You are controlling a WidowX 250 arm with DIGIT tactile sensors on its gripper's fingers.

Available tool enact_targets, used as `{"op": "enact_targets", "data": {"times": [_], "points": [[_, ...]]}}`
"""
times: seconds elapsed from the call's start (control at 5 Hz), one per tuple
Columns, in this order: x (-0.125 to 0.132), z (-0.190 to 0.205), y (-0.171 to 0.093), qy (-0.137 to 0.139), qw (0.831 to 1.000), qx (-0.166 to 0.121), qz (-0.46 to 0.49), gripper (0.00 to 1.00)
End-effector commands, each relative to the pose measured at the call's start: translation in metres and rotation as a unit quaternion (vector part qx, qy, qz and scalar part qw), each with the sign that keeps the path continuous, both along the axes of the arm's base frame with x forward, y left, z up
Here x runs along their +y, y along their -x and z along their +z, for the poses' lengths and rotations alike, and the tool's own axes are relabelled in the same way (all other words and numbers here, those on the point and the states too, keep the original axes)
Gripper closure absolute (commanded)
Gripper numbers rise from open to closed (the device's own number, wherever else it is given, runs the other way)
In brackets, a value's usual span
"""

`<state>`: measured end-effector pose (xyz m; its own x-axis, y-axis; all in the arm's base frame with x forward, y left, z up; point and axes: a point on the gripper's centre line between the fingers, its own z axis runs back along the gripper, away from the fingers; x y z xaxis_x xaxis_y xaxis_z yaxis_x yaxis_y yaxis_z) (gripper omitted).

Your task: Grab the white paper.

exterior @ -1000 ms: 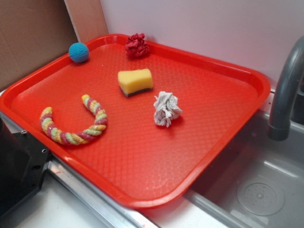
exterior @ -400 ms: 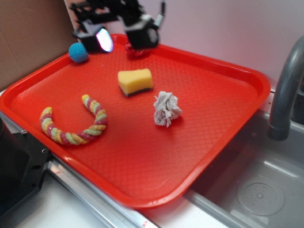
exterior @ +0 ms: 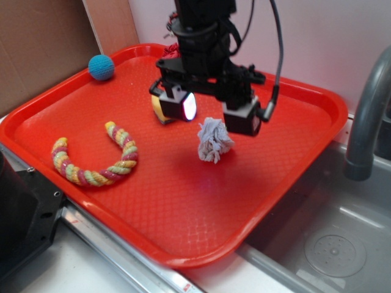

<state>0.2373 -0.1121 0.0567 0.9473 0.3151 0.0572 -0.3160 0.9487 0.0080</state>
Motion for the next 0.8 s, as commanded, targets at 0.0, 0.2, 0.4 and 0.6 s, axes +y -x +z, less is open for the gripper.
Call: {"op": "enact_targets", "data": {"times": [0.0, 0.2, 0.4, 0.6], "points": [[0.028, -0.027, -0.014, -0.03, 0.998, 0.009, 0.053, 0.0], [0.031, -0.041, -0.013, -0.04, 0.997, 0.025, 0.053, 0.0], [0.028, -0.04, -0.002, -0.048, 0.997, 0.02, 0.059, 1.0], [0.036, -0.023, 0.005, -0.036, 0.997, 0.031, 0.062, 1.0]]}}
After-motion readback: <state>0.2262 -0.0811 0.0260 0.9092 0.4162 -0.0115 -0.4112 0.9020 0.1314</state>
